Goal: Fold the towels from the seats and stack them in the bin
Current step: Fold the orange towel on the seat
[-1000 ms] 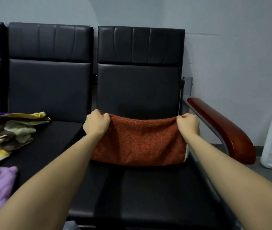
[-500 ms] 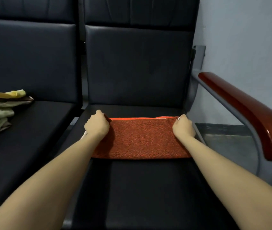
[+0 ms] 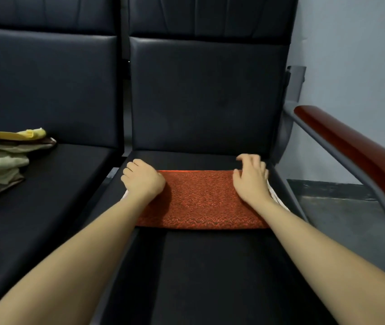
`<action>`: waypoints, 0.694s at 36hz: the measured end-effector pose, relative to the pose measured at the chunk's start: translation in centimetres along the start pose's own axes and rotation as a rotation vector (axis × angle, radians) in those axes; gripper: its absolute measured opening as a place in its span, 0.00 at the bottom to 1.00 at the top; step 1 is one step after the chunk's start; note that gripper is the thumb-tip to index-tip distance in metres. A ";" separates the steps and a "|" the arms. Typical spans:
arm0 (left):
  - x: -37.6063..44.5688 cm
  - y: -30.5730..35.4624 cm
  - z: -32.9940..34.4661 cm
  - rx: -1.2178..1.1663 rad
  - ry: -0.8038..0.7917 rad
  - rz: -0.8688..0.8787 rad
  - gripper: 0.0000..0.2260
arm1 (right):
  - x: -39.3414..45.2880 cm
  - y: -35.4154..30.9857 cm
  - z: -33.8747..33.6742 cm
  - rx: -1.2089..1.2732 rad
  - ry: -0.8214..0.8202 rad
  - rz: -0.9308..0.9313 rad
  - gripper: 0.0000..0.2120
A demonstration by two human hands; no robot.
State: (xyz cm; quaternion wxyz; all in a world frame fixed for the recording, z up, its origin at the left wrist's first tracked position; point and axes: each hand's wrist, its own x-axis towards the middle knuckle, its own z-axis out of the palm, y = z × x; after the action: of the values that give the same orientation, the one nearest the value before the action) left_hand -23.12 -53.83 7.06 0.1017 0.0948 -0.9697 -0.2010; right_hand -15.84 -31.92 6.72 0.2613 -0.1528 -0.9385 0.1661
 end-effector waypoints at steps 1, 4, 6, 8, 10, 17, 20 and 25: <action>-0.4 -0.1 0.0 0.027 -0.008 -0.002 0.26 | -0.3 -0.1 0.1 0.020 -0.057 -0.087 0.15; -1.5 -0.7 -0.5 0.120 -0.079 -0.039 0.30 | -1.5 -0.8 0.4 0.055 -0.277 -0.268 0.16; -2.2 -1.2 -0.9 0.154 -0.116 -0.070 0.31 | -2.3 -1.2 0.6 0.023 -0.404 -0.307 0.19; -2.9 -1.9 -1.2 0.176 -0.135 -0.072 0.31 | -3.1 -1.4 0.7 -0.029 -0.475 -0.306 0.22; -3.5 -2.7 -1.3 0.213 -0.119 -0.043 0.30 | -3.7 -1.8 0.6 -0.083 -0.522 -0.292 0.23; -5.4 -5.1 -1.8 0.215 -0.085 0.035 0.26 | -6.0 -2.5 -0.4 -0.169 -0.524 -0.290 0.23; -5.2 -6.0 -2.4 0.145 -0.127 0.094 0.21 | -6.7 -2.7 -0.7 -0.179 -0.524 -0.293 0.24; -6.0 -6.4 -3.9 0.003 -0.086 0.173 0.16 | -7.7 -3.1 -0.7 -0.213 -0.547 -0.285 0.25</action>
State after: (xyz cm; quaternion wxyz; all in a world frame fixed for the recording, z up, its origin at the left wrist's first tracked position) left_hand -15.52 -59.71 6.98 0.0770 0.0019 -0.9779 -0.1941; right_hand -9.78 -37.39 5.13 0.0028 0.0037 -0.9979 0.0638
